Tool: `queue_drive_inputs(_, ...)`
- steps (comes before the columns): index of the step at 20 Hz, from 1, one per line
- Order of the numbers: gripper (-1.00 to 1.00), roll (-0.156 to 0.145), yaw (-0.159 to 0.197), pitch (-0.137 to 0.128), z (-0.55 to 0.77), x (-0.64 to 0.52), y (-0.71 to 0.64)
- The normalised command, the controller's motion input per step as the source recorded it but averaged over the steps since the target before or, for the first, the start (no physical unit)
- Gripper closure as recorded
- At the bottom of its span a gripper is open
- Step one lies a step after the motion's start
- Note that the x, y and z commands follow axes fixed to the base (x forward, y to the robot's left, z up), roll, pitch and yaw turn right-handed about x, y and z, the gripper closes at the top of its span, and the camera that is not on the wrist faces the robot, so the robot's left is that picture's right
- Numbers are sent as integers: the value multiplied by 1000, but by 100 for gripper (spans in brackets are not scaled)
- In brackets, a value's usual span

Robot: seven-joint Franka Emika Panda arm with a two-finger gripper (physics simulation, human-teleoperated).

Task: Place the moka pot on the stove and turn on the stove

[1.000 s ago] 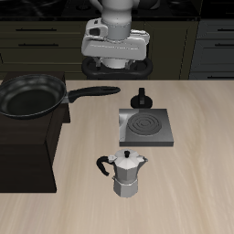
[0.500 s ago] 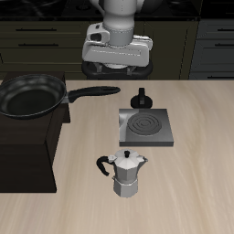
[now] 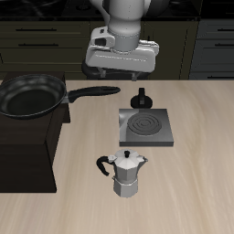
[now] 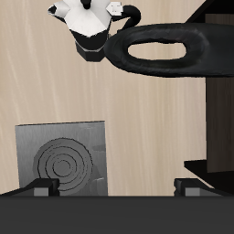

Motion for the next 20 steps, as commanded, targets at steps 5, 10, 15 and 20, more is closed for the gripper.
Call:
queue_drive_inputs(5,-100,-13,-5,-13,105,320,15)
queue_drive_inputs(10,-100,-22,-9,15,25,232,-19)
queue_drive_inputs(15,-100,-13,7,-16,100,139,51)
queue_drive_inputs(20,-100,-6,3,-27,177,211,49)
